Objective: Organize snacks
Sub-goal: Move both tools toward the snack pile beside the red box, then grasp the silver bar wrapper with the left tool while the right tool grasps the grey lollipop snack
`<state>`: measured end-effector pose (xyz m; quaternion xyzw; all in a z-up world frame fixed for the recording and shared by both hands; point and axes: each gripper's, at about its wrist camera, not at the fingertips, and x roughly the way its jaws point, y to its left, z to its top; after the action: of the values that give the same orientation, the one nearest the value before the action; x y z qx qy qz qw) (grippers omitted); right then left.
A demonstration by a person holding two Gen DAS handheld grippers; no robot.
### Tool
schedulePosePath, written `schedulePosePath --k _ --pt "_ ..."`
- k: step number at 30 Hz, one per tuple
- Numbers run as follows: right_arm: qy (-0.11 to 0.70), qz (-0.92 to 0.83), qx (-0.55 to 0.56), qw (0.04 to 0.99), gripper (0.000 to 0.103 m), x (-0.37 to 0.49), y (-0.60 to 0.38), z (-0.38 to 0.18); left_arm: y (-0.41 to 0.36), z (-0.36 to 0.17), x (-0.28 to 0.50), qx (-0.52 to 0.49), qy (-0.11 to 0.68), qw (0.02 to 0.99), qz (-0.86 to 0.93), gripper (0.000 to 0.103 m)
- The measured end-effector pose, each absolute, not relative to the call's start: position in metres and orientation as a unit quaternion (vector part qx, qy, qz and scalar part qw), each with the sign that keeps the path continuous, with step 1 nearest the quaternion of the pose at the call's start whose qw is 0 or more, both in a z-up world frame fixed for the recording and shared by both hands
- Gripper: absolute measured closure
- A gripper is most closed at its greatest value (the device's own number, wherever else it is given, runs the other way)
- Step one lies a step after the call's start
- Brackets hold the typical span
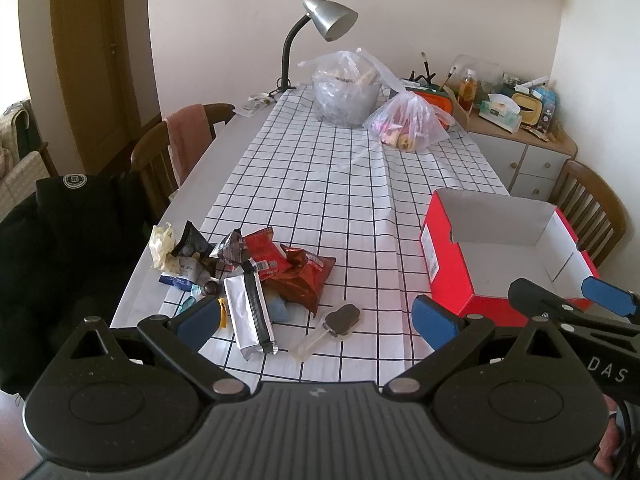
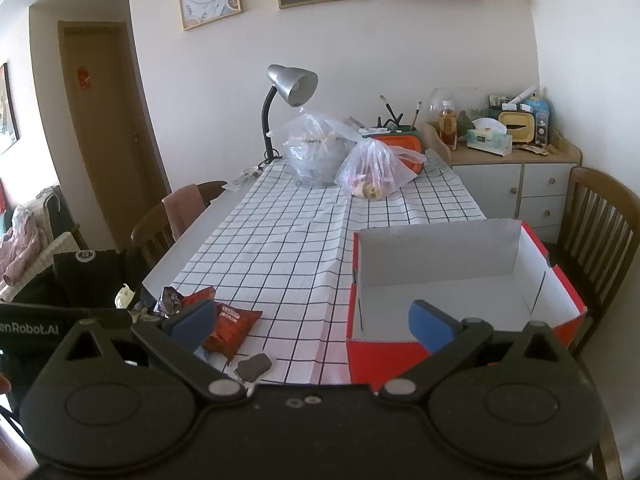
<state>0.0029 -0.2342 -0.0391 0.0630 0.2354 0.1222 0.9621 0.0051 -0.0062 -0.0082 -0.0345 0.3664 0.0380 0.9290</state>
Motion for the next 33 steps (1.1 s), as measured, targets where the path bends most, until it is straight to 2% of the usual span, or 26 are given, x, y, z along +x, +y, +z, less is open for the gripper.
schedulePosePath --k 24,33 --pt "0.229 0.157 0.053 0.959 0.000 0.004 -0.229 -0.041 -0.004 -0.006 0.004 -0.034 0.368 0.928 0.051 0.001" --pt "0.240 0.173 0.034 0.955 0.000 0.019 -0.204 -0.045 0.021 -0.015 0.015 -0.051 0.375 0.923 0.065 0.001"
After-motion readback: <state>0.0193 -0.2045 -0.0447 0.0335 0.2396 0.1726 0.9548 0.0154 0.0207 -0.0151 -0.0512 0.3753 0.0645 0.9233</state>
